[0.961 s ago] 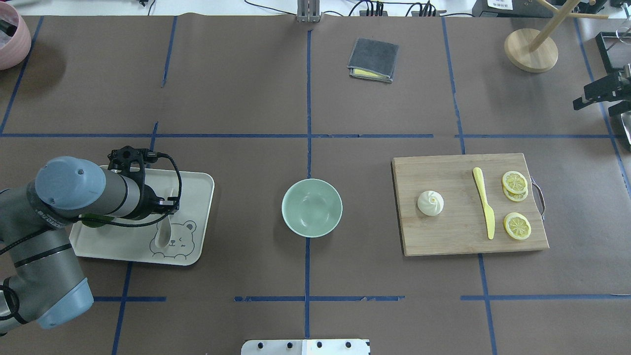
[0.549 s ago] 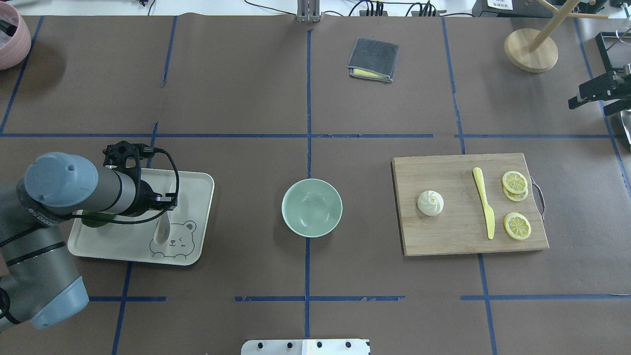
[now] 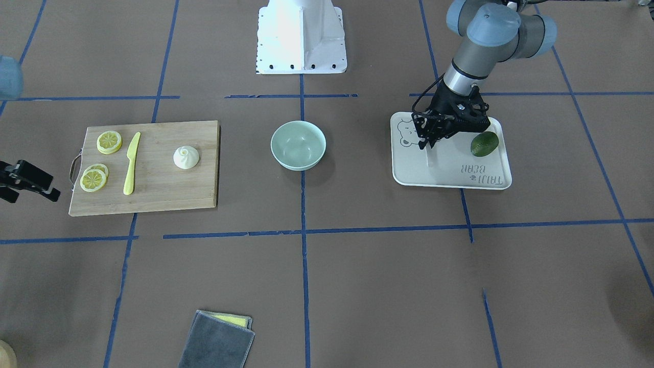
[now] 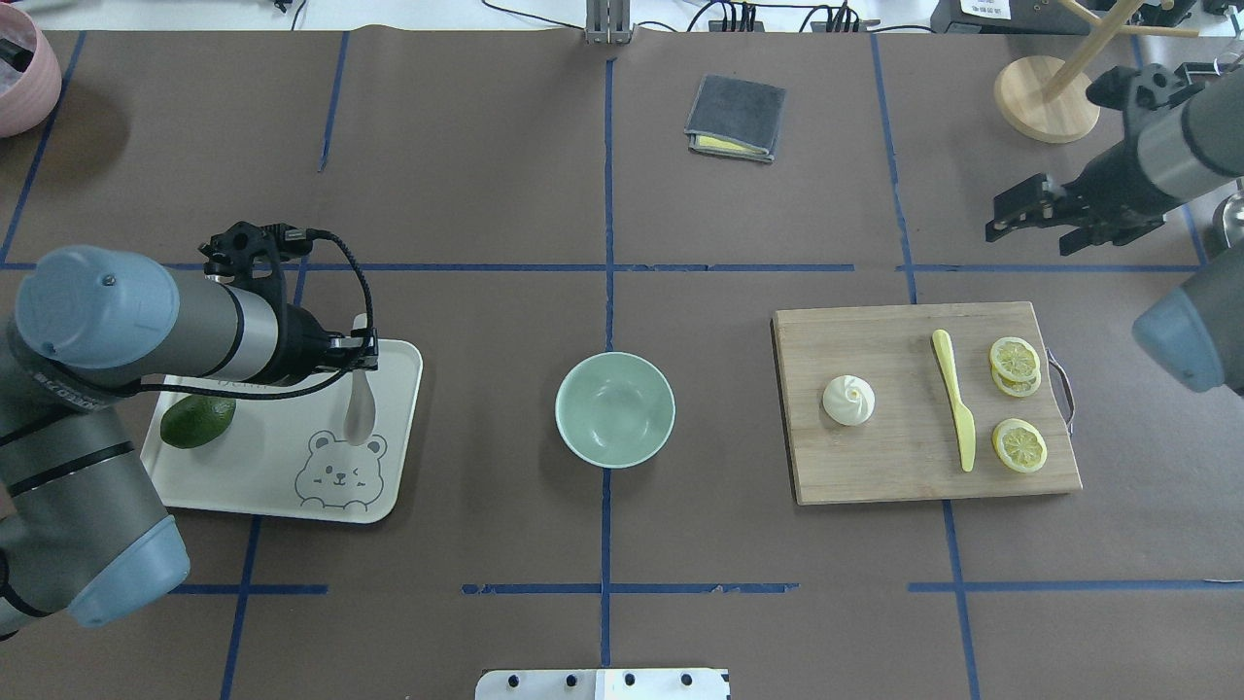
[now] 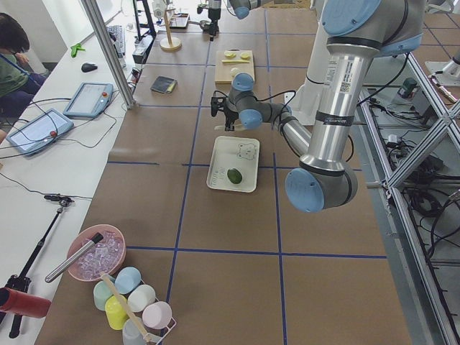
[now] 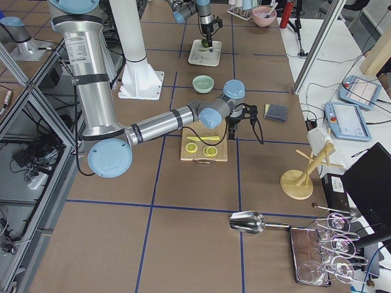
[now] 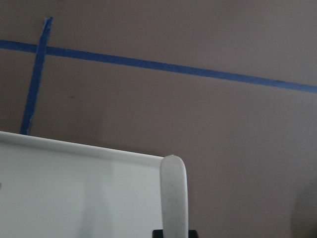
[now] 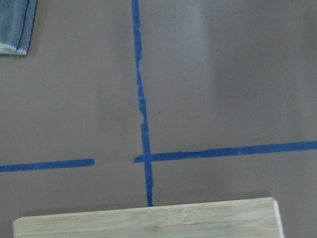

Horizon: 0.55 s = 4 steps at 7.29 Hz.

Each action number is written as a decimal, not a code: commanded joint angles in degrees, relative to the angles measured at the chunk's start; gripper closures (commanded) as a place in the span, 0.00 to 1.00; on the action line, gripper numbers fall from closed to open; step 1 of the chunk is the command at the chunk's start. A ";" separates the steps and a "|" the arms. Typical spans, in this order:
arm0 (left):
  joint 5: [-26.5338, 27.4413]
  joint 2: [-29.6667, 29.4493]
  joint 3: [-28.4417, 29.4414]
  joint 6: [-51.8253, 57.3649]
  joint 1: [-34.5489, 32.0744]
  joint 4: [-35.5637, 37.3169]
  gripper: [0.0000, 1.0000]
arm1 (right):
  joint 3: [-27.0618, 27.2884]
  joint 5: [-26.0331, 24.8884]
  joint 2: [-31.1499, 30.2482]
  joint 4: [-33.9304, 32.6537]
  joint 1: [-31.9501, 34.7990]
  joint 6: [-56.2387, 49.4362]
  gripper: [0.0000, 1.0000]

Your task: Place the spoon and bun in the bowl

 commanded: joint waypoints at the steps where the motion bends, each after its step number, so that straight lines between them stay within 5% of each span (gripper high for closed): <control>1: 0.16 -8.09 4.14 -13.71 0.32 -0.16 1.00 | 4.10 -6.18 0.20 0.03 -7.95 8.48 0.00; 4: 3.92 -16.45 11.71 -20.52 1.89 -0.95 1.00 | 4.46 -16.36 3.09 -0.05 -18.49 13.58 0.00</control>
